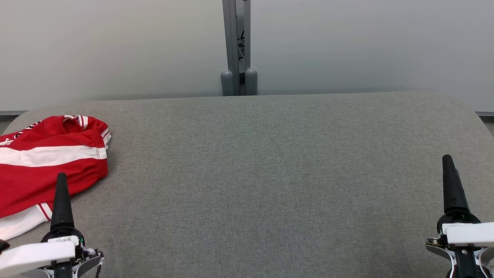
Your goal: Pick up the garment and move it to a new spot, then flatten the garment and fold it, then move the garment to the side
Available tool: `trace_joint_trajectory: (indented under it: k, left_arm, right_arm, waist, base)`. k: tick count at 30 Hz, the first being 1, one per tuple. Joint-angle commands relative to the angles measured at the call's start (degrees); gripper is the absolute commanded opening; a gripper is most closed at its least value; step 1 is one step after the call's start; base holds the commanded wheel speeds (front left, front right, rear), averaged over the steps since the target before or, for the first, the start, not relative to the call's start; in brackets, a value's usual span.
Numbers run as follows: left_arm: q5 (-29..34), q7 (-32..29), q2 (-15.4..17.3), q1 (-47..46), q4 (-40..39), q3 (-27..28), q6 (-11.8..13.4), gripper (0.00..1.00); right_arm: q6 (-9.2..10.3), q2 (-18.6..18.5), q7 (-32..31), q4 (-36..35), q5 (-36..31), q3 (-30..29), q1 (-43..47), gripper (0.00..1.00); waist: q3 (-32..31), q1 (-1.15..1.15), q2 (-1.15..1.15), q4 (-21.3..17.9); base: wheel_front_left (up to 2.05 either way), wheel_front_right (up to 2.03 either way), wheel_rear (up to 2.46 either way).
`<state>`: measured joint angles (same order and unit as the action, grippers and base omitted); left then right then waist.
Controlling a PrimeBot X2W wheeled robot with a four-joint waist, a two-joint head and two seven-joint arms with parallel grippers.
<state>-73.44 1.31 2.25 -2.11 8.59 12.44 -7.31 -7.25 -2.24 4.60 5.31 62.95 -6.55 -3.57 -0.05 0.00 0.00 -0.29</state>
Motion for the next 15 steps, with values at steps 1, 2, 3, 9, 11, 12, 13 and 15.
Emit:
trace_joint_trajectory:
  k: [1,2,3,9,11,12,13,15]
  left_arm:
    - [2.08,0.62,0.44,-2.24,-1.43,0.65,-0.16,1.00]
    - [3.11,0.84,0.45,-2.33,-1.77,0.87,-0.16,1.00]
    - [4.04,1.08,0.45,-2.45,-2.04,1.10,-0.16,1.00]
    - [9.99,2.35,0.48,-3.24,-4.52,1.08,0.73,1.00]
    - [12.12,2.79,0.48,-3.27,-5.63,0.52,1.27,1.00]
    - [13.21,2.97,0.48,-3.31,-6.21,0.15,1.53,1.00]
    - [14.32,3.17,0.50,-3.33,-6.82,-0.28,1.90,1.00]
    - [16.98,3.56,0.50,-3.29,-8.04,-1.40,2.61,1.00]
  right_arm:
    - [-0.23,-0.39,0.60,-1.51,-2.65,0.12,-1.36,1.00]
    - [-0.23,-0.40,0.77,-1.96,-4.02,0.17,-1.56,1.00]
    - [-0.24,-0.41,0.94,-2.41,-5.43,0.16,-1.75,1.00]
    - [-0.25,-0.47,1.90,-4.30,-13.02,1.23,-2.62,1.00]
    - [-0.26,-0.48,2.27,-4.92,-15.17,1.62,-2.97,1.00]
    - [-0.26,-0.49,2.38,-5.16,-16.30,1.89,-3.07,1.00]
    - [-0.26,-0.49,2.54,-5.33,-17.54,2.19,-3.13,1.00]
    - [-0.27,-0.51,2.85,-5.69,-19.85,2.76,-3.38,1.00]
  waist:
    - [0.06,0.00,0.00,0.00]
    - [0.13,0.00,0.00,0.00]
    - [0.19,0.00,0.00,0.00]
    - [0.49,0.00,0.00,0.04]
    - [0.58,0.00,0.00,0.05]
    - [0.62,0.00,0.00,0.05]
    - [0.66,0.00,0.00,0.05]
    - [0.72,0.00,0.00,0.05]
  base:
    - [0.00,0.00,0.00]
    - [0.00,0.00,0.00]
    - [0.00,0.00,0.00]
    - [0.00,0.00,0.00]
    - [0.00,0.00,0.00]
    - [0.00,0.00,0.00]
    - [0.00,0.00,0.00]
    - [0.00,0.00,0.00]
